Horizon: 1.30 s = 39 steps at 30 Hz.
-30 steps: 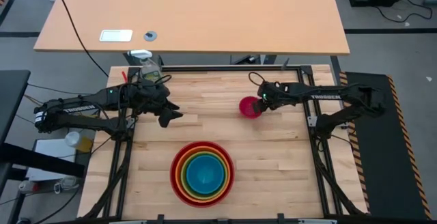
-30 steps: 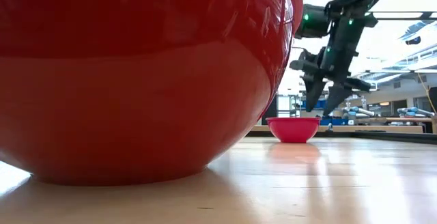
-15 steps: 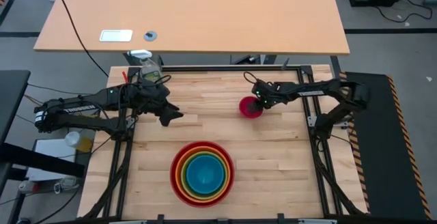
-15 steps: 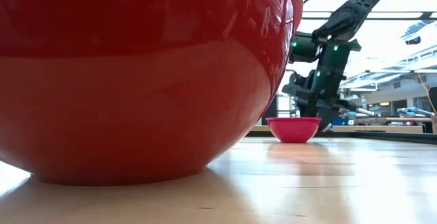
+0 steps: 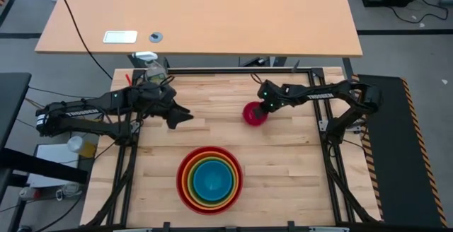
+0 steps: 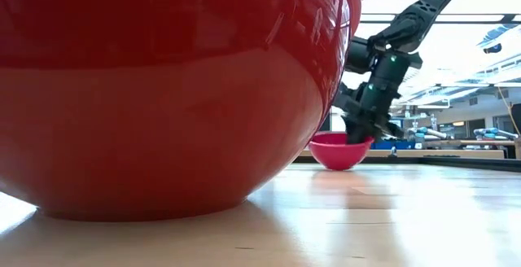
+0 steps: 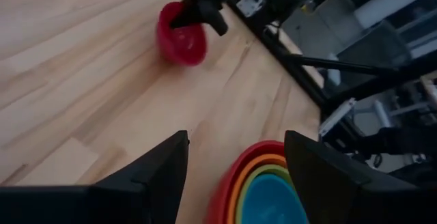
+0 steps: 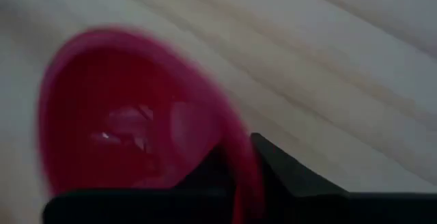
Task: Nest bowls inside each other
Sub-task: Stack the pink bowl into the blue bowl
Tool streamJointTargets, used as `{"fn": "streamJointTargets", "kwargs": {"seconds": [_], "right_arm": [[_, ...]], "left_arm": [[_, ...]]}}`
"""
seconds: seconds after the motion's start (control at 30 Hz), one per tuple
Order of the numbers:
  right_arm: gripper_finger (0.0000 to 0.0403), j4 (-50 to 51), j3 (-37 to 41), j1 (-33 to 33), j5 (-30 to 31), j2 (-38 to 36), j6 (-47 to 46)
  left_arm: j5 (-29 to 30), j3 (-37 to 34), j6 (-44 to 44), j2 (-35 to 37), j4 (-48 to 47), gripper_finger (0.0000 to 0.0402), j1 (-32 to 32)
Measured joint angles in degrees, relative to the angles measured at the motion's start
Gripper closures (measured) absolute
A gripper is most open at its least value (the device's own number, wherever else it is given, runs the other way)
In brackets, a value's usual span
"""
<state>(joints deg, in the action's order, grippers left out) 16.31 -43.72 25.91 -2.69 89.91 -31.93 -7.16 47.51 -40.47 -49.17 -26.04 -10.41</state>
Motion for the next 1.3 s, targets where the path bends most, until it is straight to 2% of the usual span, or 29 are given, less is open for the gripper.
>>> {"fn": "streamJointTargets", "kwargs": {"seconds": [0.1,0.2,0.33,0.5,0.63,0.97,1.13,1.3], "right_arm": [[0.0377,0.0,-3.0,-0.6,-4.5,0.0,5.8],[0.0379,-0.3,-7.3,-2.5,-7.9,0.0,11.9],[0.0364,0.5,-14.1,-6.0,-7.9,0.0,16.9],[0.0361,1.3,-22.3,-10.9,-7.7,0.0,17.9],[0.0362,2.5,-26.6,-15.3,-6.1,0.0,19.5],[0.0362,1.3,-27.6,-26.5,-0.5,1.0,12.3],[0.0362,-1.4,-27.9,-31.3,-0.3,6.0,6.9],[0.0362,0.5,-34.9,-35.5,0.1,13.8,5.1]], "left_arm": [[0.0,0.0,0.1,0.0,2.2,0.0157,1.3],[0.0,0.0,1.1,0.0,5.7,0.0157,2.5],[0.3,0.0,1.2,0.0,9.6,0.0157,2.9],[6.4,0.0,2.8,0.0,9.7,0.0157,2.9],[8.5,0.0,3.9,0.0,9.7,0.0157,2.4],[8.8,-0.1,5.6,-1.4,9.8,0.0157,-2.2],[8.8,0.0,5.7,-2.1,10.6,0.0157,-4.1],[8.7,0.0,5.7,-2.4,11.8,0.0157,-4.3]]}}
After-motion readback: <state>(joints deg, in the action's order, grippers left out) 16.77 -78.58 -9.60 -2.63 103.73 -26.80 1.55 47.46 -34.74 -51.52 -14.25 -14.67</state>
